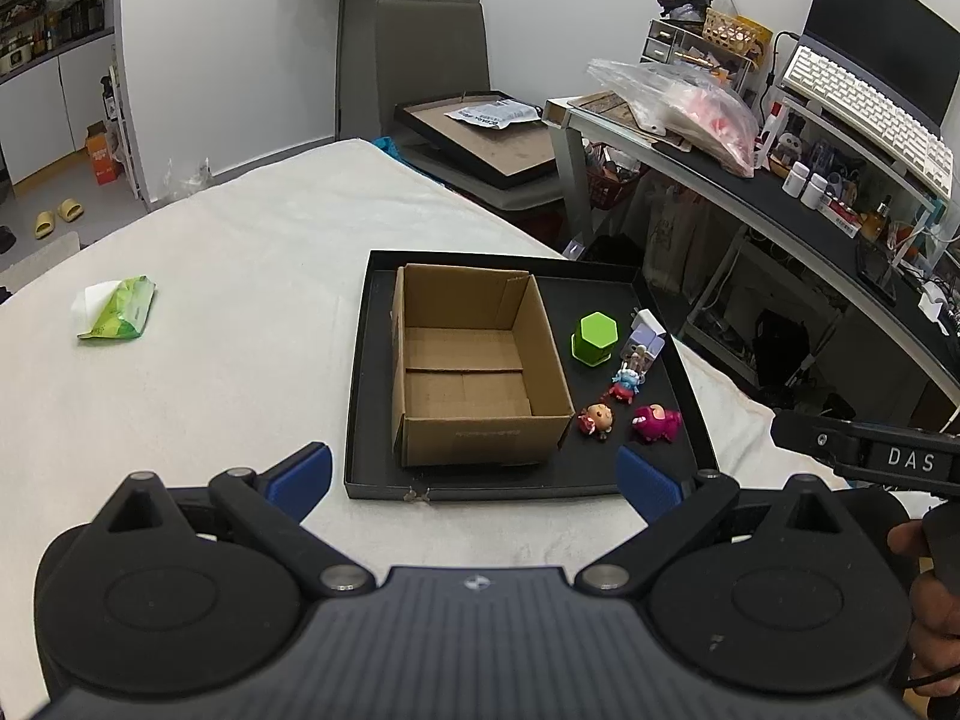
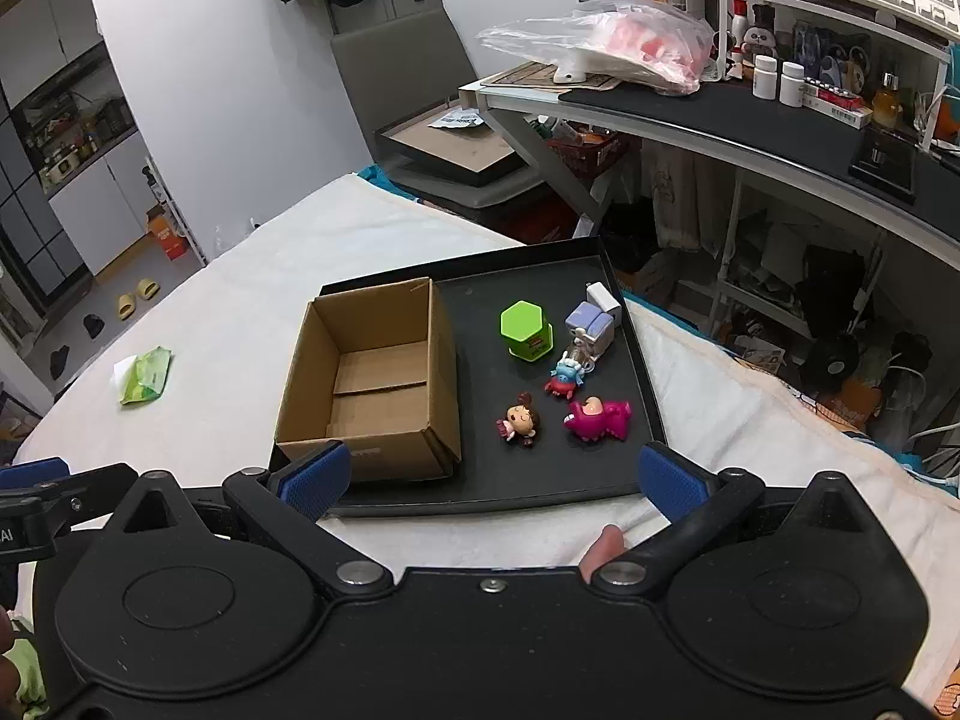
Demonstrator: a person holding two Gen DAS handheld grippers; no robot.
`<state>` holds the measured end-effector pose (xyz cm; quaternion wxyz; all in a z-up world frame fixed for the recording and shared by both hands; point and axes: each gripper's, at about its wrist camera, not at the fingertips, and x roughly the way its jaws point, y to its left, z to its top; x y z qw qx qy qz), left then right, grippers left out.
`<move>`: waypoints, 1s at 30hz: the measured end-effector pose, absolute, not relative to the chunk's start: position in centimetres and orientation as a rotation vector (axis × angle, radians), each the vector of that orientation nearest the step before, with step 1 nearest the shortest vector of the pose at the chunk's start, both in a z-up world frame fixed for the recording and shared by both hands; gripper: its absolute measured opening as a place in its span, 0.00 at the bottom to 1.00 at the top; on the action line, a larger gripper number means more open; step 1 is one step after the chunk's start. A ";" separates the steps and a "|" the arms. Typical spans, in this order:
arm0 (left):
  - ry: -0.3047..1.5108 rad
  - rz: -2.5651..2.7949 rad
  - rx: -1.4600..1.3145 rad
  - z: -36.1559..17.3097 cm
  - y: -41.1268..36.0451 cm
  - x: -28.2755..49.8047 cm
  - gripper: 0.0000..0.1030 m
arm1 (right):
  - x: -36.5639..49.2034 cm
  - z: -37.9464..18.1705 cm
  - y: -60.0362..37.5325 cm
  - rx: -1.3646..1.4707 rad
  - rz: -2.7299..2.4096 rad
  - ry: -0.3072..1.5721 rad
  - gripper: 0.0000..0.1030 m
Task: Organize rigid objects
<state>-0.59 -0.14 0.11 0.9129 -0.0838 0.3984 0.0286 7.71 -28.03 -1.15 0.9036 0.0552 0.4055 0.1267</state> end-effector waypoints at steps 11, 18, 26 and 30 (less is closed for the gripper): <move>0.818 0.053 -0.181 0.1 -0.1 -0.7 0.97 | 7.7 -1.0 -27.8 0.098 0.262 0.832 1.00; 0.819 0.055 -0.180 0.2 -0.2 -0.7 0.97 | 7.5 -0.9 -27.7 0.094 0.261 0.826 1.00; 0.821 0.058 -0.178 0.2 -0.2 -0.7 0.97 | 7.4 -0.9 -27.5 0.088 0.264 0.822 1.00; 0.821 0.047 -0.187 0.4 -0.3 -0.7 0.97 | 7.4 -0.9 -27.5 0.086 0.263 0.823 1.00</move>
